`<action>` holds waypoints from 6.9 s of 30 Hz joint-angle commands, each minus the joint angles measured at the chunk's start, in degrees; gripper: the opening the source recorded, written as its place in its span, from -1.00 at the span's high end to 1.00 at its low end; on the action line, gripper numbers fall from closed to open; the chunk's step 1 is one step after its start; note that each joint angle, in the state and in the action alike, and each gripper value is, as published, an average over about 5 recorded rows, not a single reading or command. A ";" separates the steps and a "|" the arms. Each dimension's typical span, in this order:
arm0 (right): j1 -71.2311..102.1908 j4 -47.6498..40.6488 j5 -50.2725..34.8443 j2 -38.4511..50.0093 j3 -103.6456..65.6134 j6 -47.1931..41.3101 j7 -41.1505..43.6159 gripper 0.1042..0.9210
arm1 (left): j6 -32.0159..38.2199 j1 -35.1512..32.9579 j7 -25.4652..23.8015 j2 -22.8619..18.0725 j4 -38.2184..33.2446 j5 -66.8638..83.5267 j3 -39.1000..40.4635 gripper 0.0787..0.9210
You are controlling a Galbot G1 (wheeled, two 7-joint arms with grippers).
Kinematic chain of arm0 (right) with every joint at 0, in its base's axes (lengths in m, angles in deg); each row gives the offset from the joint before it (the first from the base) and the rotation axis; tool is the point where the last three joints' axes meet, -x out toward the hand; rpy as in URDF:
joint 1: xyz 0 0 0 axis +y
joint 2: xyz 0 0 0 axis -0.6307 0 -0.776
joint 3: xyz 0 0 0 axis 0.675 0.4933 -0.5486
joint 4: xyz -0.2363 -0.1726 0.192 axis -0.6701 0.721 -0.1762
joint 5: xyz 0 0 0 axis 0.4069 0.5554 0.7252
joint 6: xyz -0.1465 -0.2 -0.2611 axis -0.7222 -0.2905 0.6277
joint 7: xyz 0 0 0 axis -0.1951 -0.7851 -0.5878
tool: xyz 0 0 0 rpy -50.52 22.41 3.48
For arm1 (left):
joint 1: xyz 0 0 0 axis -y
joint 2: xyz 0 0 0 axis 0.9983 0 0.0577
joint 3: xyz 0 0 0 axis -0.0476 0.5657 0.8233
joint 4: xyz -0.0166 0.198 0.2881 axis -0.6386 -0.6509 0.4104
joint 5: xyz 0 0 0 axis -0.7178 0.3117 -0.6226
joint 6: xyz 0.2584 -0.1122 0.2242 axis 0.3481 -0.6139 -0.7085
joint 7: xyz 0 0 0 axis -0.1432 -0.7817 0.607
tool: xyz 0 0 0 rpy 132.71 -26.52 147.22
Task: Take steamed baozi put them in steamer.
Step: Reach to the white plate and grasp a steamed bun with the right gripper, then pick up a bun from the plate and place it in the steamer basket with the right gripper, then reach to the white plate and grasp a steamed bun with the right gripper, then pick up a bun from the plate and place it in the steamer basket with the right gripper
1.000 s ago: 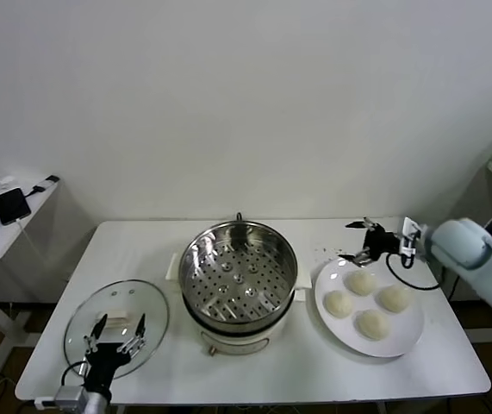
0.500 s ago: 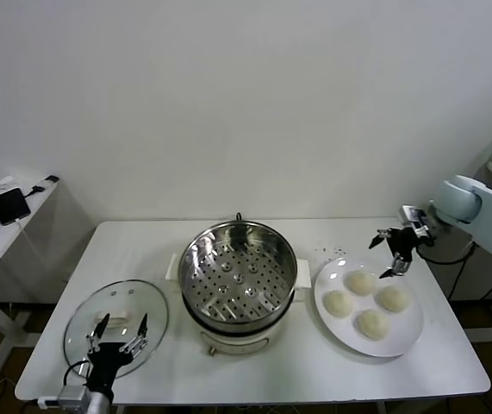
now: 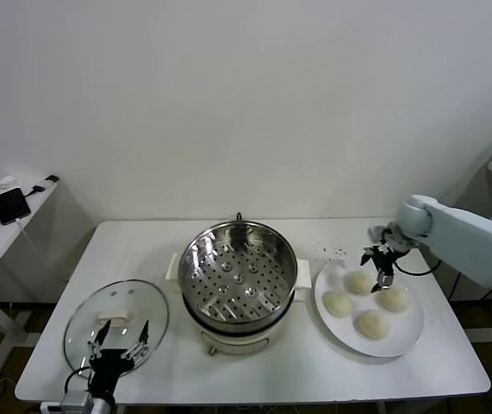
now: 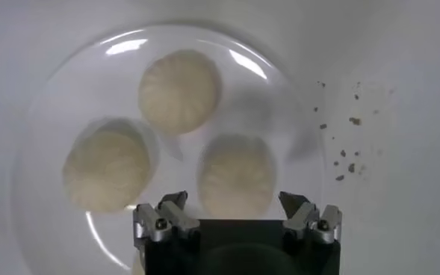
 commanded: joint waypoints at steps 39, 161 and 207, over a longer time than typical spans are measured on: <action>1.00 3.61 1.89 1.82 0.50 -5.44 -2.89 -0.70 | -0.52 -0.63 0.18 -0.33 -1.09 -1.75 2.02 -0.77; -22.30 37.00 -22.94 9.72 33.75 -17.92 -18.45 -0.76 | -2.28 -2.78 0.77 -1.95 -8.04 -2.04 3.08 -0.77; -34.69 27.08 -22.66 4.39 34.57 -12.69 -7.08 -0.30 | -2.70 -2.44 0.89 -1.92 -8.24 -1.95 3.26 -0.77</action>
